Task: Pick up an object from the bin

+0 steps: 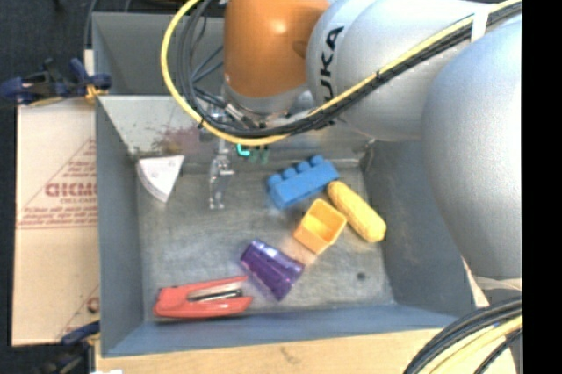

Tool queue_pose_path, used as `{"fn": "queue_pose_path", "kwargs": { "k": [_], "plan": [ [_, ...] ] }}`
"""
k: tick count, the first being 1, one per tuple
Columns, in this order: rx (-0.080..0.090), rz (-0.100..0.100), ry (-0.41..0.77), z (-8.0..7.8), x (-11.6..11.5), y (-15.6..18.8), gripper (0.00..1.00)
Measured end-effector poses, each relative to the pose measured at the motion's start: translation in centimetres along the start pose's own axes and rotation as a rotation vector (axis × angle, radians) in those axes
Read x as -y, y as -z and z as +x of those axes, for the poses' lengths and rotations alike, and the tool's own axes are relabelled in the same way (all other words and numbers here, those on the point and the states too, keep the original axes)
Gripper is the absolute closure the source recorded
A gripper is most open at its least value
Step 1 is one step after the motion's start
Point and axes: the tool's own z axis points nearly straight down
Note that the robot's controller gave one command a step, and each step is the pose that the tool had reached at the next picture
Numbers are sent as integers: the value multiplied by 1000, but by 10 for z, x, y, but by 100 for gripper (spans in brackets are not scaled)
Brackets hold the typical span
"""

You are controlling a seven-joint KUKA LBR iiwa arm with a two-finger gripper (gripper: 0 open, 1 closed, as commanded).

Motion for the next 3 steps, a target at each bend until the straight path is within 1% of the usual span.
{"fn": "queue_pose_path", "kwargs": {
  "k": [1,2,3],
  "plan": [
    [3,-1,-1,0,0,2,0],
    [4,5,87,7,-2,13,0],
    [19,2,299,13,-32,-9,0]
  ]
}}
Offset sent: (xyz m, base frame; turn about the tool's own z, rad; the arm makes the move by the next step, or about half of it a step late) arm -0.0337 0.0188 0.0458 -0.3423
